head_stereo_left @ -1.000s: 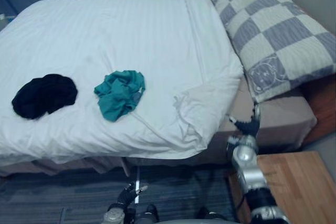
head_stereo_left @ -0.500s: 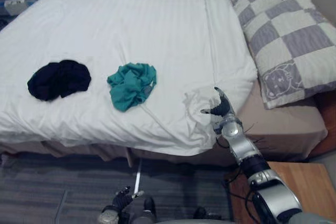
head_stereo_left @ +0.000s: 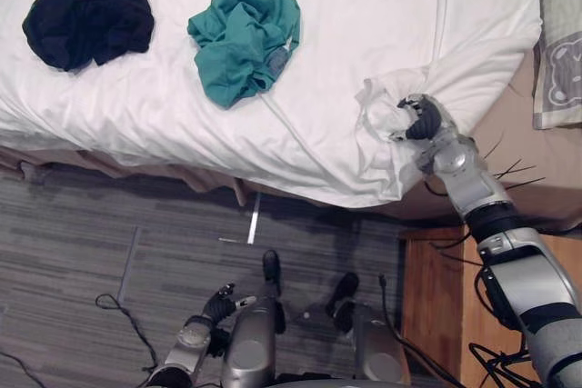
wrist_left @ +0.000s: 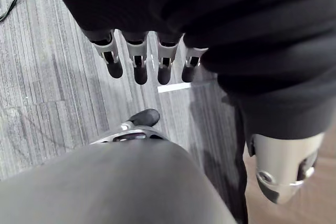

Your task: Tidy the bed and pick cloth on bed and put in laundry

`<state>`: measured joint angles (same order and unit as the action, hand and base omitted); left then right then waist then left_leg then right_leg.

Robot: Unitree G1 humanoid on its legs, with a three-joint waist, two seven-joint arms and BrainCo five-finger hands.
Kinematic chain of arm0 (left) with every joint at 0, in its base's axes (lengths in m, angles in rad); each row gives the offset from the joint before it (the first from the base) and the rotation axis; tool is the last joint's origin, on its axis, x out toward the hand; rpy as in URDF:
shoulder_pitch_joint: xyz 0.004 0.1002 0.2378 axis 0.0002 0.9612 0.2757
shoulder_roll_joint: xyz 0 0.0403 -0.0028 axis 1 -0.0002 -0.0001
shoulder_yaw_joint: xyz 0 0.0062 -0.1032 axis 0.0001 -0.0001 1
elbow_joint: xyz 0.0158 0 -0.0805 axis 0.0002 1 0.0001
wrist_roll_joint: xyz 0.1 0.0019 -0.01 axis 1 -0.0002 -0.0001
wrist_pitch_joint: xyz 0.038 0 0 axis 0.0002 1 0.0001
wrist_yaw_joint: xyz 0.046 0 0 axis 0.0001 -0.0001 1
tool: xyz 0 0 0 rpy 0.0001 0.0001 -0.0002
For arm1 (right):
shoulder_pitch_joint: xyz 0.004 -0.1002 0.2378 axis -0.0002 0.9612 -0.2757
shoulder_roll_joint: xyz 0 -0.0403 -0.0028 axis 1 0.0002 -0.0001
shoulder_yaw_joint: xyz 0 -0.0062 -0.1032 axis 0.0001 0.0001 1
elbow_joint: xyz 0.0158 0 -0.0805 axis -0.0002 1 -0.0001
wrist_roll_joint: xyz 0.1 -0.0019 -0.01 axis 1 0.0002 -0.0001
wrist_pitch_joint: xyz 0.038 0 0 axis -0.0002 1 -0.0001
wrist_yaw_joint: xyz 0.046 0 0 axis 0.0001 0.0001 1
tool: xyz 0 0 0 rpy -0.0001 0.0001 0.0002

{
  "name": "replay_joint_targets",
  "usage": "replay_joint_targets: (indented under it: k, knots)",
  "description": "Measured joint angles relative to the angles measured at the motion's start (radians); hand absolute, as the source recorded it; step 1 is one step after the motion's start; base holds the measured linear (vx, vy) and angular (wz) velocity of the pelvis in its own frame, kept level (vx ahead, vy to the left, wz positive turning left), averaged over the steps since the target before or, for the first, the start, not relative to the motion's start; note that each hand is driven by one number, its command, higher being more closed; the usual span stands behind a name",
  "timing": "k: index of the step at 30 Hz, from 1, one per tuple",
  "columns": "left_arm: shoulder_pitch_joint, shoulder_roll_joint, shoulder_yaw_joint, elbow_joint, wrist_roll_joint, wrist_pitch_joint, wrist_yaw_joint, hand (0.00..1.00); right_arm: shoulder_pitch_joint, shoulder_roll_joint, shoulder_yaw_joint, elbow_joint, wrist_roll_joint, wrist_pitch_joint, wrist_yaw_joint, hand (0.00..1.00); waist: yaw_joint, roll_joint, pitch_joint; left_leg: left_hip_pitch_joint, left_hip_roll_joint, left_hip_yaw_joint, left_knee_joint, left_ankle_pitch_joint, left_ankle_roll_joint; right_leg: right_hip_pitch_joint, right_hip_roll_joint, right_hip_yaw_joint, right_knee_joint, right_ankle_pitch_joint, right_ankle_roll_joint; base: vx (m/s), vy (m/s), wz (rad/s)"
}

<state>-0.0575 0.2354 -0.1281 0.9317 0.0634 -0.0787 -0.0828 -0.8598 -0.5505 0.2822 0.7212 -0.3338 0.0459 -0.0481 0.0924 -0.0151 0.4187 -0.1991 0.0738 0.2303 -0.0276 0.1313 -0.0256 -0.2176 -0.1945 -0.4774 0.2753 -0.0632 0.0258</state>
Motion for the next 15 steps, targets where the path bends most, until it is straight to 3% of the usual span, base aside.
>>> replay_joint_targets:
  k: [4, 10, 11, 14, 15]
  knots:
    - [-0.007, 0.002, -0.011, -0.001, -0.015, -0.025, -0.005, 0.00, 0.027, -0.022, -0.011, -0.021, 0.045, 0.013, 0.024, 1.00, -0.004, 0.001, 0.001, 0.006, 0.007, 0.007, 0.007, 0.000, 0.000, 0.002, 0.007, 0.023, 0.002, -0.002, -0.002, 0.06, -0.028, -0.05]
    - [-0.004, 0.006, -0.027, -0.017, -0.015, -0.036, -0.027, 0.00, 0.258, -0.023, -0.179, -0.078, 0.185, 0.027, 0.017, 1.00, -0.022, -0.006, -0.002, 0.084, 0.008, 0.018, 0.001, -0.003, -0.004, 0.095, 0.020, 0.043, -0.038, -0.002, -0.001, 0.07, 0.003, 0.07]
    - [-0.002, 0.004, -0.027, -0.022, -0.013, -0.037, -0.029, 0.00, 0.319, -0.006, -0.243, -0.076, 0.229, 0.021, -0.006, 0.00, -0.024, -0.010, -0.005, 0.106, 0.009, 0.024, -0.007, -0.004, -0.004, 0.115, 0.022, 0.047, -0.048, -0.003, 0.001, 0.01, 0.011, -0.10]
    - [0.011, 0.004, -0.024, -0.020, -0.012, -0.033, -0.039, 0.00, 0.392, 0.055, -0.365, -0.050, 0.306, 0.014, -0.041, 0.00, -0.025, -0.024, -0.026, 0.149, 0.012, 0.049, -0.030, -0.007, -0.008, 0.142, 0.030, 0.069, -0.069, 0.001, 0.007, 0.02, 0.012, -0.23]
    - [0.027, 0.003, -0.023, -0.019, -0.012, -0.024, -0.046, 0.00, 0.435, 0.097, -0.442, -0.018, 0.362, 0.012, -0.061, 0.00, -0.027, -0.034, -0.065, 0.175, 0.010, 0.068, -0.051, -0.007, -0.008, 0.159, 0.037, 0.076, -0.086, 0.003, 0.010, 0.06, 0.009, -0.28]
